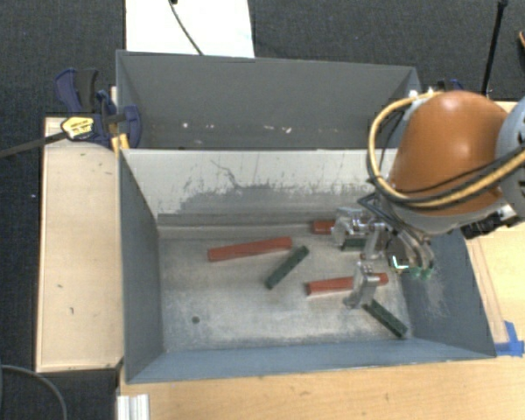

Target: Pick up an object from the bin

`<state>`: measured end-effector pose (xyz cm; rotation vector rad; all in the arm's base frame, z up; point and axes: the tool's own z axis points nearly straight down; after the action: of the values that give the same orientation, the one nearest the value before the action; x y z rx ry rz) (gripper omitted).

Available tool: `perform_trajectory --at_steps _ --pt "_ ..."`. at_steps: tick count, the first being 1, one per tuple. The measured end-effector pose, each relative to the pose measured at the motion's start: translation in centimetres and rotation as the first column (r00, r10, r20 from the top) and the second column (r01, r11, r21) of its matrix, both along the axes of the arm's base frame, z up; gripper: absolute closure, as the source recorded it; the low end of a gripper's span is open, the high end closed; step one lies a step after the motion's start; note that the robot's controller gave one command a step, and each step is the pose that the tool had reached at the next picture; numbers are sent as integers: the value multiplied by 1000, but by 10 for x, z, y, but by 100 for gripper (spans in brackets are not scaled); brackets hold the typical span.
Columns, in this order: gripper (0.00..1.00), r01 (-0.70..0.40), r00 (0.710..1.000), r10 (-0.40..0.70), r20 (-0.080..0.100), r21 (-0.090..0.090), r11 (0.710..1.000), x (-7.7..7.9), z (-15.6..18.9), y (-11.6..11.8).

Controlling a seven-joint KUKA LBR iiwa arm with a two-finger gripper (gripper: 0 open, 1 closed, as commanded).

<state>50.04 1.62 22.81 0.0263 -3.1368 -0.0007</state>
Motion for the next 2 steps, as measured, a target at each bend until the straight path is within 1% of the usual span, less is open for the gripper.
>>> perform_trajectory --at_steps 1,2 --pt "0 -62 998 62 0 0 998 21 -162 -34" --pt "100 -61 998 61 7 0 998 23 -158 -34"
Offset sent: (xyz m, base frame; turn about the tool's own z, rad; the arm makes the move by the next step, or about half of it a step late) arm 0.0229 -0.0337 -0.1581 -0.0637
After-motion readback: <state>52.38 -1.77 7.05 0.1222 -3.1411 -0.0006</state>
